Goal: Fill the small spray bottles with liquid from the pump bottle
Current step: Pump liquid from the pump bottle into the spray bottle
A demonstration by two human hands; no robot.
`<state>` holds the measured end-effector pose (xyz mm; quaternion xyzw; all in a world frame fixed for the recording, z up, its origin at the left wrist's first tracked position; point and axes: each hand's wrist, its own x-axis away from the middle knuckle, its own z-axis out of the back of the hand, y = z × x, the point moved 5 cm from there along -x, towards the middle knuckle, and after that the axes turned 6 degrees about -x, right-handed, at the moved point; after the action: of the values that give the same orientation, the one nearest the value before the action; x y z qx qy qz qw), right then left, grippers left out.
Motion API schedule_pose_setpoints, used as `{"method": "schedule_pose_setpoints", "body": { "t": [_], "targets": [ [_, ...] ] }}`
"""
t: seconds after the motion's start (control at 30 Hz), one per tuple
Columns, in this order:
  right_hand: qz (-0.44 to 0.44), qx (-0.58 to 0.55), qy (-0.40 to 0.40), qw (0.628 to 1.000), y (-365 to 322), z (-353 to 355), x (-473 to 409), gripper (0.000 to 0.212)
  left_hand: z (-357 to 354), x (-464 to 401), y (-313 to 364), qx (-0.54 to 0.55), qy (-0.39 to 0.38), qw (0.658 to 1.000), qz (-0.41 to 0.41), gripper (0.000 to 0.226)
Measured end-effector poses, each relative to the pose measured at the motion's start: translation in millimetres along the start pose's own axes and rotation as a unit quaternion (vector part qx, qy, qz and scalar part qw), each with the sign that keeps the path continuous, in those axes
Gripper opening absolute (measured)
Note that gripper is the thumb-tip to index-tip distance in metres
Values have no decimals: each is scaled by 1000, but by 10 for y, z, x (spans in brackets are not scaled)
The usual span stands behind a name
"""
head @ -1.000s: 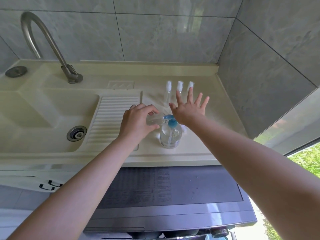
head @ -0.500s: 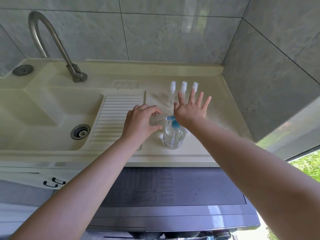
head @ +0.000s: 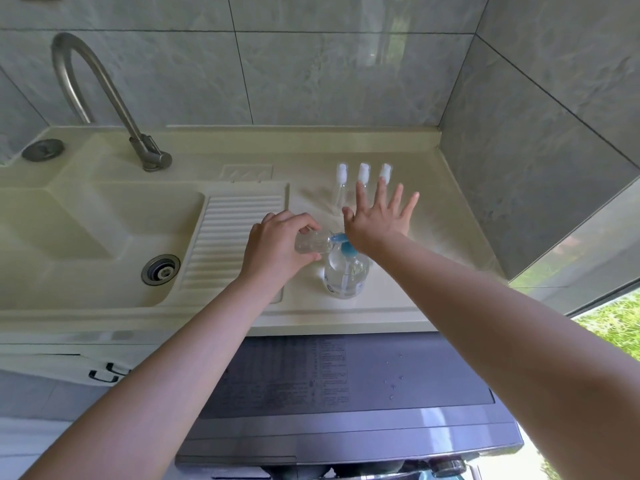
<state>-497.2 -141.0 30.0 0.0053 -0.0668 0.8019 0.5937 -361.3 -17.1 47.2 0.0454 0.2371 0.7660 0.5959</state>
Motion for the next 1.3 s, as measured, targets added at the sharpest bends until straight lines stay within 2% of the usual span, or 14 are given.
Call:
{"method": "schedule_pose_setpoints", "body": {
  "t": [0.43,0.53,0.67,0.9,1.07,1.3],
  "targets": [
    [-17,-48,-19,999,23,58,-16,62,-2,9,19,-8,7,1000,-1,44],
    [3,-32,-15,999,3,39,54,60,-13,12,18,-7,15,1000,1,43],
    [-18,-72,-51,996,22,-129,155,58,-22,20,18,-12,13,1000,2,43],
    [5,-27,-22,999,92,-8,152,63,-28,17,20,-5,17,1000,4,43],
    [-11,-79,-61,995,94,-167,256,61,-27,22,38,-11,14,1000,2,43],
    [0,-44,-47,998,146,-66,239,66,-17,24,40,-4,15,1000,7,44]
  ]
}}
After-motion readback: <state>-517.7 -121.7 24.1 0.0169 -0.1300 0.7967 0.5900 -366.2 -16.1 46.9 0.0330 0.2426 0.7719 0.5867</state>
